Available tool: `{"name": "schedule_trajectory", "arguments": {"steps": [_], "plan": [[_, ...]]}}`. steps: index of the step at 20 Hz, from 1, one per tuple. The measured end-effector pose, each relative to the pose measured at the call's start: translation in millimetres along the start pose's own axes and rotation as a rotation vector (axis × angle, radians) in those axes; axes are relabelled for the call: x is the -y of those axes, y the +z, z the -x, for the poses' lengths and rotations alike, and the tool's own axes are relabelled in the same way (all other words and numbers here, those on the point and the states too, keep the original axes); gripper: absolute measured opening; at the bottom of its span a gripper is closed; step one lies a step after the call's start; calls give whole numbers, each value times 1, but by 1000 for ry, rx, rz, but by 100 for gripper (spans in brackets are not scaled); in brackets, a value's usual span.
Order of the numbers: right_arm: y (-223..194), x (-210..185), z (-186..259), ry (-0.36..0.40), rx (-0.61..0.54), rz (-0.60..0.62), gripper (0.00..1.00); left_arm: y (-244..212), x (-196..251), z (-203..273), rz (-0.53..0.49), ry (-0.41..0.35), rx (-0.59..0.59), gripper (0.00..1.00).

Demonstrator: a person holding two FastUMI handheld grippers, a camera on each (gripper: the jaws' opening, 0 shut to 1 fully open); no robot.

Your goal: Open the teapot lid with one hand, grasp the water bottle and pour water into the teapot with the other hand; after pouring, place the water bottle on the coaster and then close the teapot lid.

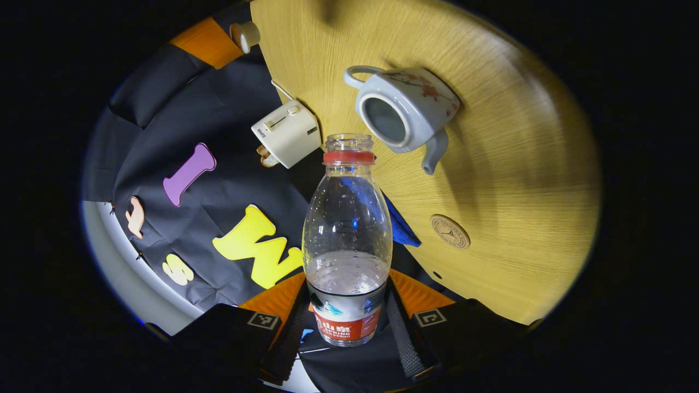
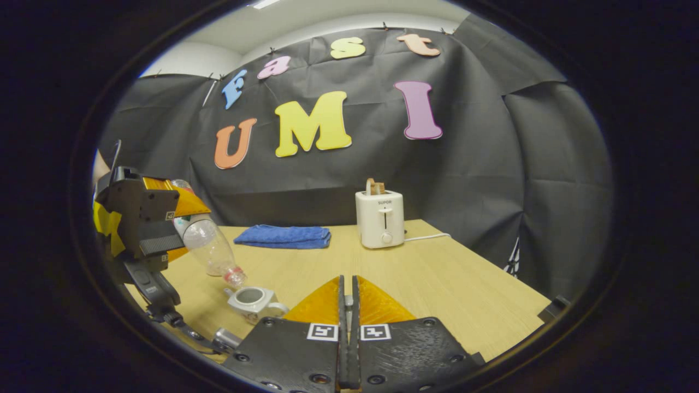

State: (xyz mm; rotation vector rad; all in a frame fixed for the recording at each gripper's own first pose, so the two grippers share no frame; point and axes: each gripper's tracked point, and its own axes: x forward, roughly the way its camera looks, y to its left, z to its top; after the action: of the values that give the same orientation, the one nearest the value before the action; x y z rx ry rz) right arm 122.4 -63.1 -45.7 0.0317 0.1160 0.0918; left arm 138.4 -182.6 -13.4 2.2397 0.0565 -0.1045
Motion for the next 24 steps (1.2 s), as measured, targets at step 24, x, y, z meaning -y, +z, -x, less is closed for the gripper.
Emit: {"name": "schedule_trajectory", "arguments": {"steps": [24], "plan": [[16, -2, 6, -75, 1, 53, 0, -47, 39, -21, 1227, -7, -27, 74]]}}
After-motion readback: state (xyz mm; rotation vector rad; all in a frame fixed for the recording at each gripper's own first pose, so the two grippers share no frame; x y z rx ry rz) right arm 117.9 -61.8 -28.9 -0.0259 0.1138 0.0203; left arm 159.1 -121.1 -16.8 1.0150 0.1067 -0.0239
